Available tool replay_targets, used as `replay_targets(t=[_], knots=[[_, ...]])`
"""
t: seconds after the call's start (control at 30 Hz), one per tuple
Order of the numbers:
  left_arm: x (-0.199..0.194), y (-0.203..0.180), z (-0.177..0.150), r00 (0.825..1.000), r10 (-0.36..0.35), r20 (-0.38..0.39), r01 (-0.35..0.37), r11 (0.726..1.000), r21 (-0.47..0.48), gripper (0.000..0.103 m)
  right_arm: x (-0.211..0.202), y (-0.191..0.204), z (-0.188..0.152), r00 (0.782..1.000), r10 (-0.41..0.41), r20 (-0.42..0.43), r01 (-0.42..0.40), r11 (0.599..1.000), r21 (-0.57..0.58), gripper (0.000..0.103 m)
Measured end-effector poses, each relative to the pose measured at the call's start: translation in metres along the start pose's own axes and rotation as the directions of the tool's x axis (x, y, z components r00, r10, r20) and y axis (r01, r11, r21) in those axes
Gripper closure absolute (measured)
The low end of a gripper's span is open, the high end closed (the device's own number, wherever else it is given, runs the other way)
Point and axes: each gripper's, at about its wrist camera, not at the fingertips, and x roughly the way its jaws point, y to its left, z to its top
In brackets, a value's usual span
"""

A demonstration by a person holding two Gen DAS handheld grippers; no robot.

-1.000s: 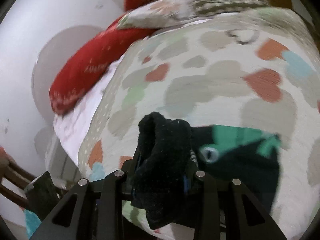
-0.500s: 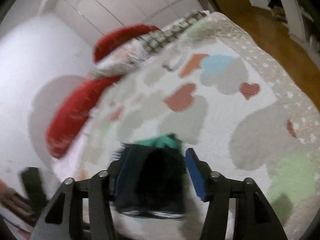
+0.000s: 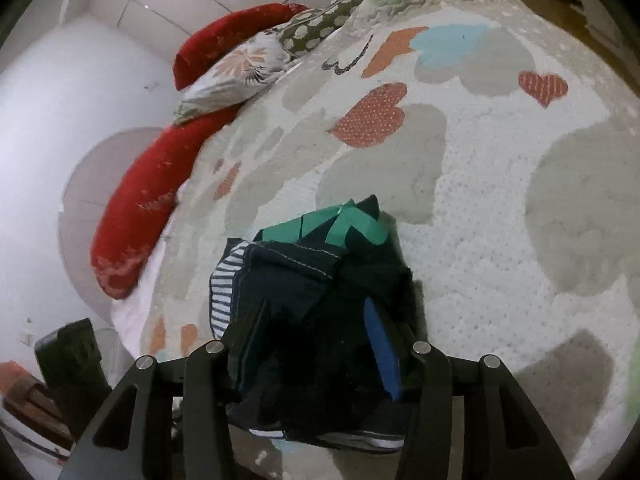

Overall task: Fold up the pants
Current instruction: 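Press the folded pants bundle down with both grippers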

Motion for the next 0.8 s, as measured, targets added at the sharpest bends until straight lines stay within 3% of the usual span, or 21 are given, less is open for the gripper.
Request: replay_targets(t=[0.07,0.13,0.27,0.43,0.5,0.57,0.6,0.67,0.8], knots=[[-0.012,0.012,0.007,0.999,-0.034,0.036,0.036,0.998,-0.046,0.046,-0.013,-0.001,0.003,0.999,0.036,0.034,-0.037,0.999,0.022,0.039],[-0.020,0.025,0.014,0.997,-0.036,0.067,0.042,0.995,-0.094,0.033,-0.026,-0.001,0.004,0.996,0.041,0.081,-0.042,0.999,0.010,0.029],[-0.005,0.046,0.029,0.996,-0.078,0.040,0.083,0.987,-0.141,0.024,-0.026,-0.008,0.005,0.997,-0.001,0.073,0.002,1.000,-0.009,0.028],[0.039,0.036,0.037,0.982,-0.177,-0.072,0.169,0.980,-0.102,0.023,0.004,-0.026,0.001,0.999,0.050,0.020,-0.051,0.998,0.034,0.028],[0.044,0.027,0.039,0.983,-0.170,-0.069,0.164,0.983,-0.079,0.025,0.012,-0.024,0.004,0.997,0.074,0.019,-0.074,0.997,0.026,0.028],[0.045,0.021,0.041,0.974,-0.212,-0.080,0.207,0.976,-0.063,0.057,0.019,-0.021,0.006,0.997,0.078,-0.002,-0.078,0.997,0.016,0.049],[0.045,0.019,0.042,0.966,-0.243,-0.091,0.237,0.969,-0.071,0.069,0.021,-0.021,0.008,0.997,0.079,-0.013,-0.078,0.997,0.023,0.051],[0.040,0.016,0.043,0.970,-0.229,-0.078,0.224,0.973,-0.061,0.074,0.022,-0.023,0.011,0.995,0.094,-0.020,-0.094,0.995,0.037,0.059],[0.029,0.005,0.045,0.984,-0.171,-0.054,0.171,0.985,-0.008,0.081,0.016,-0.021,0.012,0.995,0.096,-0.014,-0.096,0.995,0.031,0.063]])
